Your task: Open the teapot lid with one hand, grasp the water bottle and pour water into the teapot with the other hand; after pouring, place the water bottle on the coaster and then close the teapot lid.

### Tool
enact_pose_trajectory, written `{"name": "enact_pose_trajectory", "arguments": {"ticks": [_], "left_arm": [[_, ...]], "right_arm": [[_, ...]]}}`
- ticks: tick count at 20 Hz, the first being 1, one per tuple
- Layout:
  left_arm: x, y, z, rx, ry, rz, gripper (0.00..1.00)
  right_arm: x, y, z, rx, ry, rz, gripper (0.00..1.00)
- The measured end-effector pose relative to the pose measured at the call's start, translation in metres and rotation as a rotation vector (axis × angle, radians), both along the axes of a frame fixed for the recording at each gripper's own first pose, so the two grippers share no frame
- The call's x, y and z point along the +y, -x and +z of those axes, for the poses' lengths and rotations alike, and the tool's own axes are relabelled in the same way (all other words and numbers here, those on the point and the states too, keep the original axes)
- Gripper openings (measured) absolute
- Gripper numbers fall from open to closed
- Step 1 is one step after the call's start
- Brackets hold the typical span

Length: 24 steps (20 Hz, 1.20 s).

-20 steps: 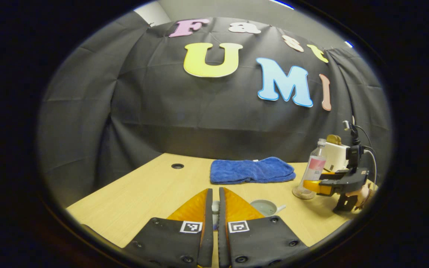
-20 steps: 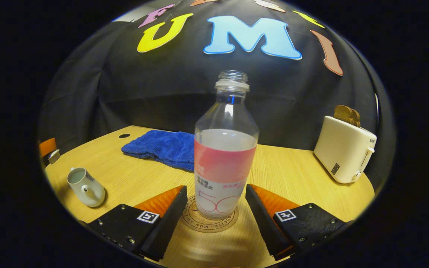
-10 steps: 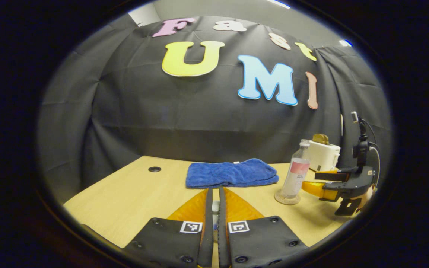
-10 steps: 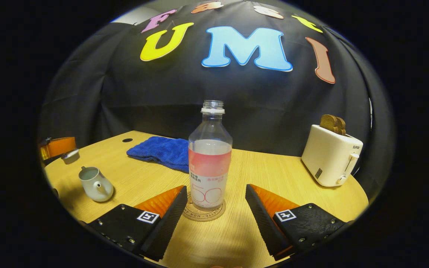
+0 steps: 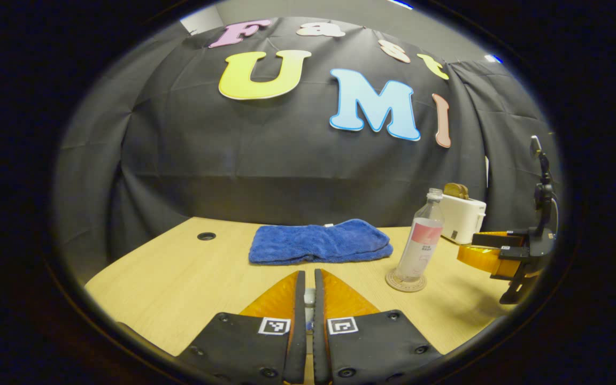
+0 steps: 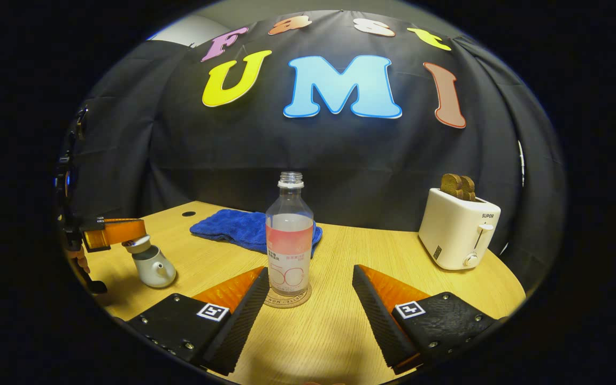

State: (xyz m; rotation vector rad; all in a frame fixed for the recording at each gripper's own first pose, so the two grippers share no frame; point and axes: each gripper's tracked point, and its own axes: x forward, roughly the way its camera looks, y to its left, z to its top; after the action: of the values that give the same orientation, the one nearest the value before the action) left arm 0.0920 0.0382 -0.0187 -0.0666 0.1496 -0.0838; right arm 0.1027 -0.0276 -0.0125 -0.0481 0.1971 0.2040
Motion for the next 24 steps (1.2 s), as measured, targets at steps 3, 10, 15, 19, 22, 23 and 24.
{"name": "enact_pose_trajectory", "arguments": {"ticks": [3, 10, 15, 19, 22, 23, 24], "left_arm": [[-0.004, -0.002, -0.004, 0.005, -0.021, 0.005, 0.12], [-0.003, -0.003, -0.011, 0.015, -0.042, 0.029, 0.12], [-0.003, -0.004, -0.012, 0.017, -0.041, 0.042, 0.12], [-0.002, -0.006, -0.02, 0.044, -0.043, 0.046, 0.12], [-0.005, -0.007, -0.016, 0.021, -0.052, 0.044, 0.24], [-0.007, -0.006, -0.013, 0.014, -0.054, 0.036, 0.31], [-0.008, 0.0, -0.013, 0.009, -0.058, 0.036, 0.39]], "right_arm": [[-0.003, 0.003, 0.002, -0.009, -0.015, -0.005, 0.97], [-0.013, 0.007, 0.0, -0.017, -0.034, -0.023, 0.97], [-0.017, 0.008, -0.005, -0.011, -0.051, -0.033, 0.97], [-0.02, 0.008, -0.007, -0.009, -0.057, -0.038, 0.97], [-0.021, 0.009, -0.008, -0.007, -0.057, -0.04, 0.97], [-0.021, 0.011, -0.008, -0.006, -0.059, -0.041, 0.97], [-0.02, 0.011, -0.007, -0.007, -0.061, -0.041, 0.97]]}}
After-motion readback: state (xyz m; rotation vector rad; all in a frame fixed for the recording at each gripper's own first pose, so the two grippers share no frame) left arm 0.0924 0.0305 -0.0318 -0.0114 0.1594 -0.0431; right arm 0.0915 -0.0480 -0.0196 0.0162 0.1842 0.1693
